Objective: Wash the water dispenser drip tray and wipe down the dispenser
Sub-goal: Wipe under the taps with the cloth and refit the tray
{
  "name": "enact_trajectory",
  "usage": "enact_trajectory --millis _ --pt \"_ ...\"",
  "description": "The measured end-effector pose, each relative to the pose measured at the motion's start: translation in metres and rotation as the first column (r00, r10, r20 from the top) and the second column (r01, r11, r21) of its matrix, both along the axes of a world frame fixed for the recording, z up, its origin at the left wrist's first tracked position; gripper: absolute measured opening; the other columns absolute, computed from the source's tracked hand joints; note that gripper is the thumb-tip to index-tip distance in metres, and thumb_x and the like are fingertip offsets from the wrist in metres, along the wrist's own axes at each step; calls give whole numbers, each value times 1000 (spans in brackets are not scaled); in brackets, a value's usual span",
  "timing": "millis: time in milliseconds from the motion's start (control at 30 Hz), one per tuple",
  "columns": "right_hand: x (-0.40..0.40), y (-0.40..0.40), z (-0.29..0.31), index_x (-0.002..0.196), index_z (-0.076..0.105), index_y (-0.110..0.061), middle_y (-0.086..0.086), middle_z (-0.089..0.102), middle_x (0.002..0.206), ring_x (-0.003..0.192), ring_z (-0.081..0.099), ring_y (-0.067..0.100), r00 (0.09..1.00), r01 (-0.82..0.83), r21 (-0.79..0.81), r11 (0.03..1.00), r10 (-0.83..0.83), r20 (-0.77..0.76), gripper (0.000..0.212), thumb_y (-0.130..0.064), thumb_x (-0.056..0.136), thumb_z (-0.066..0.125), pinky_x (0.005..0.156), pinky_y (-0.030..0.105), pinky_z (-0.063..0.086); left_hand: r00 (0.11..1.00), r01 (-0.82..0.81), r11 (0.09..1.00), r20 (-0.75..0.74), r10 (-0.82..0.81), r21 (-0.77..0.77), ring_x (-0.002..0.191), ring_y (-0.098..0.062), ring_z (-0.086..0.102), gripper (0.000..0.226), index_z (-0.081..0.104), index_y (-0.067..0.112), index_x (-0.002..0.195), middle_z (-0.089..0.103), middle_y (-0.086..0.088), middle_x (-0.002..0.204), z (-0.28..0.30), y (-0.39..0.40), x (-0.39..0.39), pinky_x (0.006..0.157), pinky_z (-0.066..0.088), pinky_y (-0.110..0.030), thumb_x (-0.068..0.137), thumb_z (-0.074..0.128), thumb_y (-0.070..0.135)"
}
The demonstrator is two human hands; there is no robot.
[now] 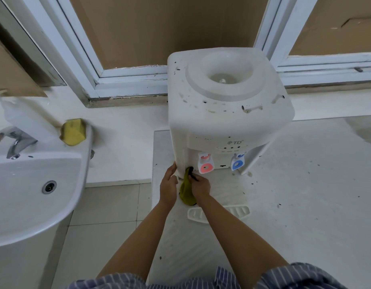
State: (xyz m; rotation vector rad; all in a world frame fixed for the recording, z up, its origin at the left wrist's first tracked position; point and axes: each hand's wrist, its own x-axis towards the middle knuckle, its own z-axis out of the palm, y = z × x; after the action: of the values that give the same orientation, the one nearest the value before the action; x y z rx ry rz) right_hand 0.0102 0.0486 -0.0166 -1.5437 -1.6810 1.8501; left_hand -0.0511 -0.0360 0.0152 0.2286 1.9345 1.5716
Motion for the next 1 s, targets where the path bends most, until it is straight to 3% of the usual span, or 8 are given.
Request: enact_trajectory --millis 100,200,333,433,533,633,767,1000 --pt "-4 9 -4 122 67 -12 11 67 122 113 59 30 994 -73 -42 996 76 79 32 -28 98 53 102 37 46 1000 15 1000 9 -15 -5 131 -26 45 51 43 21 144 47 2 146 -2 0 -2 108 38 -40 97 33 4" --pt "-3 14 -6 120 68 -14 11 68 120 111 60 30 993 -73 -52 996 77 84 32 -33 97 54 102 41 47 999 40 999 -1 -41 -22 131 -24 45 54 43 23 144 47 3 146 -5 -1 -4 109 38 -42 95 34 3" --pt "14 7 -3 120 69 -17 6 72 113 107 64 24 993 -10 -132 991 -5 -116 28 -27 96 58 101 39 50 999 42 999 2 -42 -16 131 -23 45 55 43 24 143 47 4 145 -5 -2 -5 108 38 -41 94 34 2" --pt "29 11 4 122 67 -13 7 72 112 106 66 25 957 -63 -229 971 -6 -291 28 -19 97 57 99 39 51 999 43 999 8 -43 3 132 -20 44 56 42 22 144 46 5 146 -1 -1 -4 106 38 -34 93 35 2" --pt "42 14 16 129 59 -5 14 67 119 102 65 26 937 -123 -345 931 -7 -350 33 -17 99 53 95 37 52 993 -4 1000 120 5 -8 122 -21 46 41 46 16 138 50 -1 138 6 -3 4 101 37 -32 99 34 12" --pt "56 14 25 133 54 -2 20 62 126 105 63 29 937 -195 -384 903 57 -343 37 -20 101 50 94 38 52 947 24 996 321 7 -91 106 -21 48 24 54 16 113 54 -9 120 10 -8 17 90 42 -35 100 37 28" --pt "80 15 39 132 53 -2 22 61 128 110 62 33 927 -245 -401 883 91 -364 38 -23 101 48 93 41 53 867 159 987 481 -129 -22 97 -26 62 43 62 13 112 66 -9 107 16 -18 37 77 52 -34 97 43 49" --pt "136 30 59 127 58 -10 17 66 124 111 64 30 922 -177 -390 904 14 -387 32 -26 101 48 90 41 54 899 308 950 312 -308 52 97 -23 66 30 61 12 103 70 -9 105 16 -12 68 86 54 -35 90 62 40"
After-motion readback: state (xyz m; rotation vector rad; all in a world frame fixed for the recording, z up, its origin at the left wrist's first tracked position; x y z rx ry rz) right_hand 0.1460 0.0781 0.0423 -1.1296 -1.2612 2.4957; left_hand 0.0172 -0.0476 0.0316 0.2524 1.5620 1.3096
